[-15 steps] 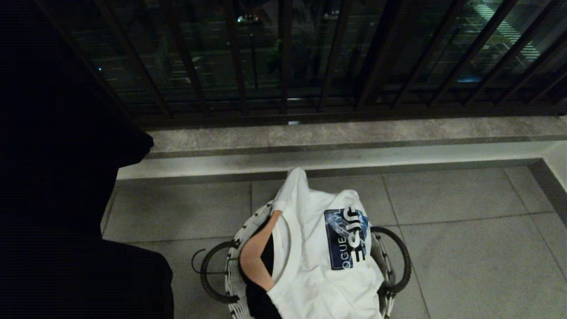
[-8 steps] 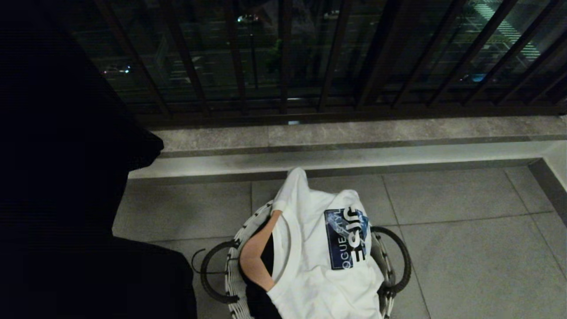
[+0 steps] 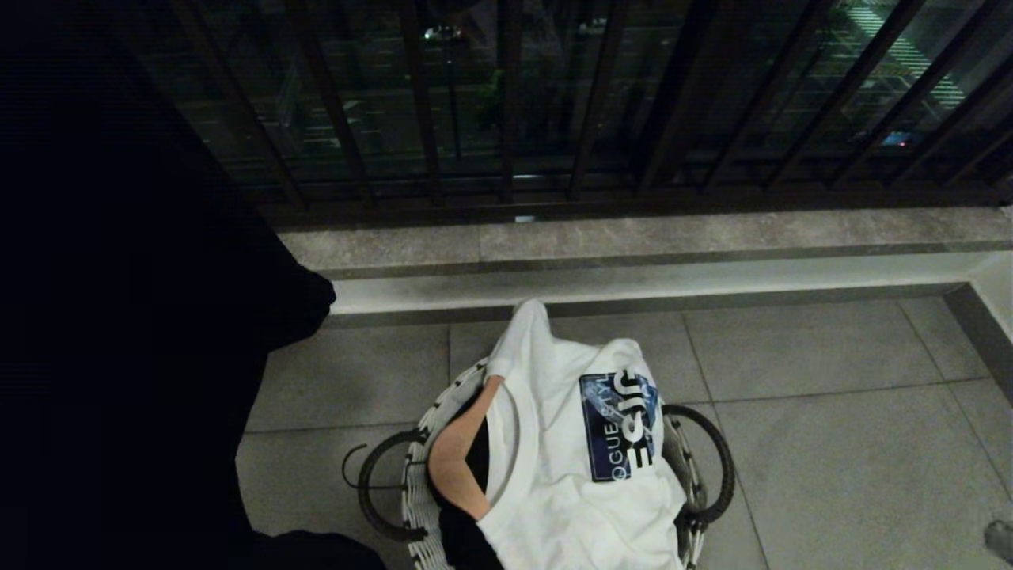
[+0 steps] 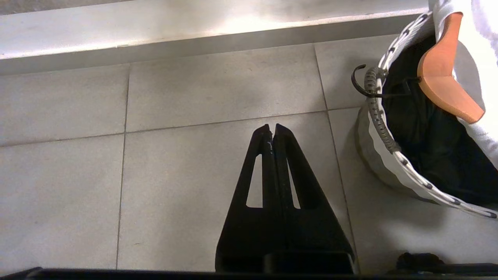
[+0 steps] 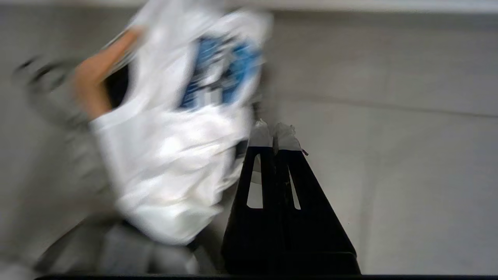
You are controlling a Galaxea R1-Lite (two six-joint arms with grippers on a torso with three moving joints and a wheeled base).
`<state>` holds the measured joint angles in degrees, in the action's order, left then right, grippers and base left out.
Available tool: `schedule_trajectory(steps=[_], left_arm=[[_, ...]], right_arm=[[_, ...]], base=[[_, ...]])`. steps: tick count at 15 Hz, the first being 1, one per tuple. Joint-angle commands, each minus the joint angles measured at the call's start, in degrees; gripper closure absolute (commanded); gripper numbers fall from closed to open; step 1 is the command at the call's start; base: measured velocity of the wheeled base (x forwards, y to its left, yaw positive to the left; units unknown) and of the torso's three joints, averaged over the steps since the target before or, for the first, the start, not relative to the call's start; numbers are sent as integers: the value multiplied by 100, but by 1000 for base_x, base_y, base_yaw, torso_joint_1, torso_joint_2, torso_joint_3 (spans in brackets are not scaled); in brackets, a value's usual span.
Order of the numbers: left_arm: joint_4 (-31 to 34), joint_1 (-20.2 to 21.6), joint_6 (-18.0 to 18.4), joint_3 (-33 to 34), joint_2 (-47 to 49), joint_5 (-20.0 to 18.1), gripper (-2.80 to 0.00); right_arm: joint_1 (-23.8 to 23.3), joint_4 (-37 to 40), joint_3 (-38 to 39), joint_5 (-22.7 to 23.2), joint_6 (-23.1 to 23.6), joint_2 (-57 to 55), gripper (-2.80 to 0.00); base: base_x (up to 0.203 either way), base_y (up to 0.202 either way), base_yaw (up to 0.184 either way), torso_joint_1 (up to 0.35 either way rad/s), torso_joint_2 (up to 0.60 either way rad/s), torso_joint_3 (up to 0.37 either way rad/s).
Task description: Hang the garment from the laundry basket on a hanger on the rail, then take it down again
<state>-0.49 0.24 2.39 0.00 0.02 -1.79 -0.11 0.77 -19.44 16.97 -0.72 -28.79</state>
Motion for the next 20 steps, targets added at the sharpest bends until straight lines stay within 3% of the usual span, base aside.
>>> schedule_trajectory(steps=[1, 5, 8, 13, 15, 20], left_arm=[[-3, 2, -2, 18, -11, -1, 0], [-3, 2, -2, 18, -11, -5, 0], [-3, 2, -2, 18, -11, -5, 0], [-3, 2, -2, 18, -11, -5, 0], [-3, 2, 1, 18, -11, -4, 0], [-3, 2, -2, 18, -11, -5, 0]], right_arm=[[1, 0, -289, 496, 102, -1369, 0], [125, -26, -1035, 1411, 742, -3717, 0], [707, -370, -1668, 1598, 982, -5316, 0], [1858, -1306, -2675, 1300, 1362, -7202, 0], [2292, -1398, -3082, 1174, 1576, -7540, 0], [3306, -1413, -3571, 482, 1601, -8037, 0]], base=[[0, 0, 0, 0, 0, 0], [0, 0, 0, 0, 0, 0], [0, 0, 0, 0, 0, 0], [0, 0, 0, 0, 0, 0], [0, 0, 0, 0, 0, 0], [0, 0, 0, 0, 0, 0]])
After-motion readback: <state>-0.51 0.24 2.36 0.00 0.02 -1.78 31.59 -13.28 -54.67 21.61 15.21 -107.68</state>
